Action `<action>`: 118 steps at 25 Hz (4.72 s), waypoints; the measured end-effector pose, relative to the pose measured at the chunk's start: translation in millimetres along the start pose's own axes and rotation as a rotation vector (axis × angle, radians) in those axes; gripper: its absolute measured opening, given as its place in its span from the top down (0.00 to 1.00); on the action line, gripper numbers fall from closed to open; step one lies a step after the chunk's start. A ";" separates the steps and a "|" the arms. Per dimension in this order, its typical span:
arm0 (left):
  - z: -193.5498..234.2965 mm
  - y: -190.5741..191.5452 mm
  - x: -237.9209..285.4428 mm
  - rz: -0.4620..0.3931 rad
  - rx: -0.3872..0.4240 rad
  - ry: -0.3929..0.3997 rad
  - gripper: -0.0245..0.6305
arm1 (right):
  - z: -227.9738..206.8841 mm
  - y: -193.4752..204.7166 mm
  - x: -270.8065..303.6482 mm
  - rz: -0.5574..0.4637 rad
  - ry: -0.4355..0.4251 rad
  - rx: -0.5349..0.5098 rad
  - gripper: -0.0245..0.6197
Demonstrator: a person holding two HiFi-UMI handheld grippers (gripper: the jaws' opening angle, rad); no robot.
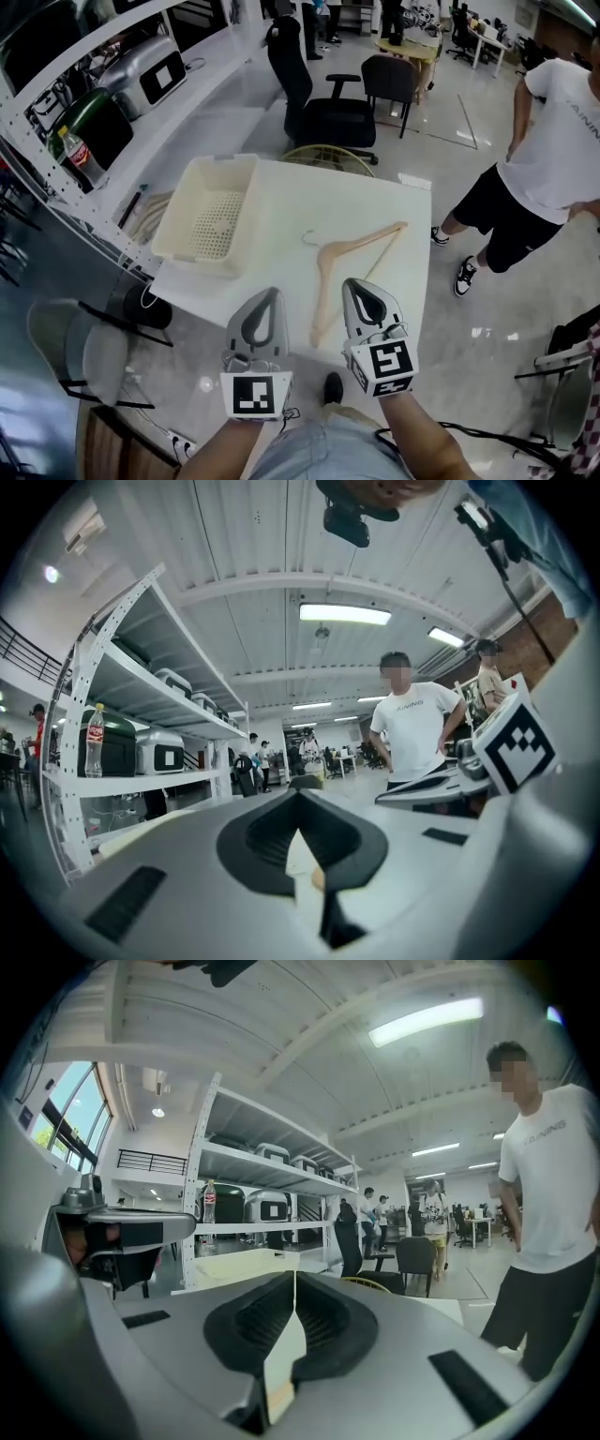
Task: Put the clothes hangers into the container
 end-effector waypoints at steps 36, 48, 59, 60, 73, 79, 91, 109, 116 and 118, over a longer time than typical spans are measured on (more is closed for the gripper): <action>82.4 108.5 128.6 0.185 -0.147 0.254 0.94 | 14.8 137.2 134.7 0.460 0.172 0.031 0.69; 98.0 135.9 151.4 0.211 -0.195 0.302 0.94 | 13.0 152.6 162.1 0.739 0.254 0.004 0.62; 103.6 139.4 157.2 0.224 -0.209 0.331 0.94 | -0.5 150.6 164.4 0.784 0.272 0.103 0.79; 103.6 138.9 156.9 0.224 -0.209 0.331 0.94 | -0.5 149.8 163.9 0.778 0.272 0.096 0.80; 95.5 98.2 145.3 0.156 -0.187 0.256 0.94 | -2.9 96.2 159.3 0.620 0.197 0.089 0.80; 94.9 66.9 129.1 0.083 -0.142 0.141 0.94 | -8.1 63.3 153.8 0.546 0.119 0.056 0.80; 78.0 37.0 62.0 0.029 -0.049 -0.129 0.94 | 8.6 8.0 135.1 0.407 -0.123 -0.061 0.80; 130.8 36.2 30.3 -0.004 -0.012 -0.225 0.94 | 76.9 -20.3 165.2 0.375 -0.283 -0.120 0.80; 218.3 42.4 50.9 -0.010 -0.031 -0.179 0.95 | 133.5 -32.0 229.2 0.386 -0.264 -0.097 0.80; 244.9 42.7 58.8 -0.010 -0.023 -0.159 0.94 | 150.2 -37.5 247.2 0.380 -0.258 -0.089 0.80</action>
Point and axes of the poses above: the fingertips, and each gripper's own axes: x forward along the fingers, z to its left, y out of its underside, the point moved 8 cm from there along -x, backward along the fingers, and after that the axes turned 7 degrees about y, right-handed, at the moved point
